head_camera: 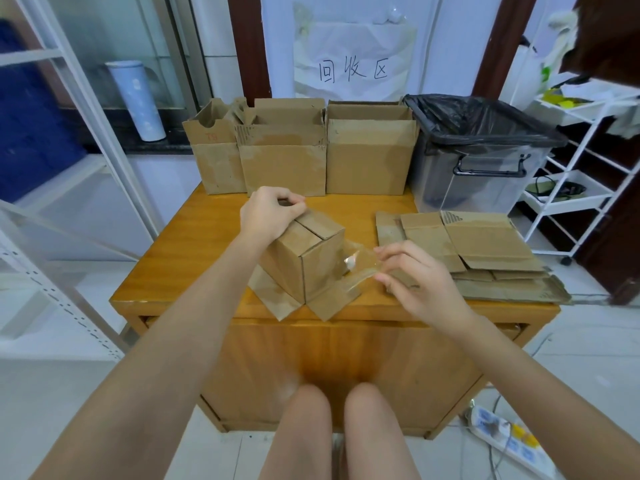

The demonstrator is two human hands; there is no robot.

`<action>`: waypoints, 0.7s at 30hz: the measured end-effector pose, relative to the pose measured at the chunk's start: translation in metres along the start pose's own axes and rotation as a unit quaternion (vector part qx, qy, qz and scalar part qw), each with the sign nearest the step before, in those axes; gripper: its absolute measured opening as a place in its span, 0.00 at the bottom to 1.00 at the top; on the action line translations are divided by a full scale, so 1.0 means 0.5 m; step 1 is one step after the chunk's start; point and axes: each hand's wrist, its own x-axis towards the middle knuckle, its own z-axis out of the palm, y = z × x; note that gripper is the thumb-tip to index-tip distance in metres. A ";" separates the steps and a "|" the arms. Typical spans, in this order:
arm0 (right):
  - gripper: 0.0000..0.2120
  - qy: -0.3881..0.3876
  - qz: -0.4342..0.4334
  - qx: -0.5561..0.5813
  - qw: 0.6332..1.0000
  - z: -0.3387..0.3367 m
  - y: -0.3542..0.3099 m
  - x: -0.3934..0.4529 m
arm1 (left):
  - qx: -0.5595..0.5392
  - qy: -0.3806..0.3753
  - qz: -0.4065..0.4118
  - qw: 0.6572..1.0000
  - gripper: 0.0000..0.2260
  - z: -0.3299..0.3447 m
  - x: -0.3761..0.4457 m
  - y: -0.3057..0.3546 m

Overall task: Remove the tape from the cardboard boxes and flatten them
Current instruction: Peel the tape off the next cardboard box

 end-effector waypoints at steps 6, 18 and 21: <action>0.08 -0.030 0.039 0.002 0.999 0.005 0.009 0.011 | -0.044 -0.095 0.054 0.993 0.07 -0.037 0.024 -0.030; 0.15 -0.071 0.103 0.028 0.992 0.000 0.006 -0.013 | 0.075 -0.076 0.183 0.977 0.10 -0.054 0.046 -0.040; 0.14 -0.077 0.100 0.022 0.992 -0.006 0.000 -0.010 | 0.140 -0.046 0.224 0.963 0.11 -0.057 0.043 -0.034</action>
